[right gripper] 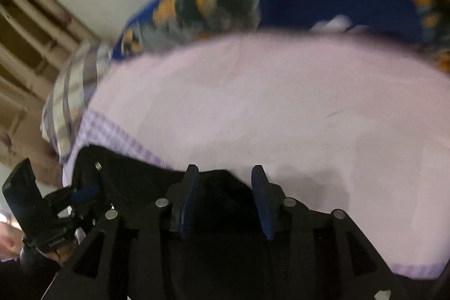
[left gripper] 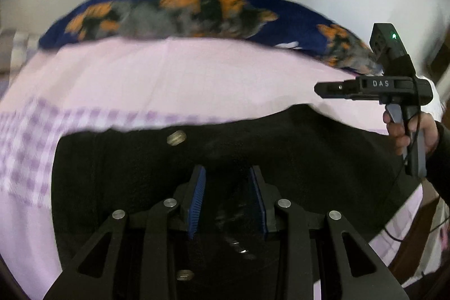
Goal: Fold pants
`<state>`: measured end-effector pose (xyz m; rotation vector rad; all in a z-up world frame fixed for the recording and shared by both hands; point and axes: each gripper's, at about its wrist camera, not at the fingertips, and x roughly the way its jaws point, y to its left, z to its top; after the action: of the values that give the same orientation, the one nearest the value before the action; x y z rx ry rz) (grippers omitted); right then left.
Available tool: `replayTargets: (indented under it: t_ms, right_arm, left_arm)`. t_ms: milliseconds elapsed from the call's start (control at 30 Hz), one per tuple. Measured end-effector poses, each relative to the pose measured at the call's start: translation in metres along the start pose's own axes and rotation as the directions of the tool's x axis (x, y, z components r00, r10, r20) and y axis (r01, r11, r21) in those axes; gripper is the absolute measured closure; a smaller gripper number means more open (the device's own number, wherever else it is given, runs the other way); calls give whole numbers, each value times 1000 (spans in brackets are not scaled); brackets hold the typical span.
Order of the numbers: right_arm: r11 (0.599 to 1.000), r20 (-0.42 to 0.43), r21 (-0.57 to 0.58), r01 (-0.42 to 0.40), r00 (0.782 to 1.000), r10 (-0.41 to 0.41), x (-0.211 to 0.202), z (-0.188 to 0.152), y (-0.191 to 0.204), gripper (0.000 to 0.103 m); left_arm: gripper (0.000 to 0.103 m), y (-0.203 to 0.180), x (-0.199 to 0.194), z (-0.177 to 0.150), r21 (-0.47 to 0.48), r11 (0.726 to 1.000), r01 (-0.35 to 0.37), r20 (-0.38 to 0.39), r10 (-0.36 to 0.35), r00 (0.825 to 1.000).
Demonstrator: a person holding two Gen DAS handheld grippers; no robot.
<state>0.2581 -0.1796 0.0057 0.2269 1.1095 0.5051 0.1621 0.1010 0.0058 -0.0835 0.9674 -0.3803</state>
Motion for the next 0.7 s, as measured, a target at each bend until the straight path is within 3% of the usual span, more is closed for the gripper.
replayTargets:
  t_ms: [167,400,467,600,700]
  right_arm:
    - [993,59,107,46,997,-52,-46,-35,-35,64]
    - [975,46,216,58,997,-69,-61,-87,-73,64]
    - [970,49,231,79,995,-92,-61,-95,-82,64]
    - [951,93,261,165,976,-195,-69,-104,-105,66]
    - [934,139,325,148,969,-202,-88,-112,-128,66]
  left_arm:
    - [62,-53,9,19,105,987,123,-3,-124,992]
    - [62,-118,63,32,149,951,271,-130,-253,959]
    - [62,-128,82,34,159,950,269,-169,-243,955]
    - [62,-124,114,41,158,972,175,-182,-146,972]
    - [63,-112,122,46,96,979,181,-170,-163,972]
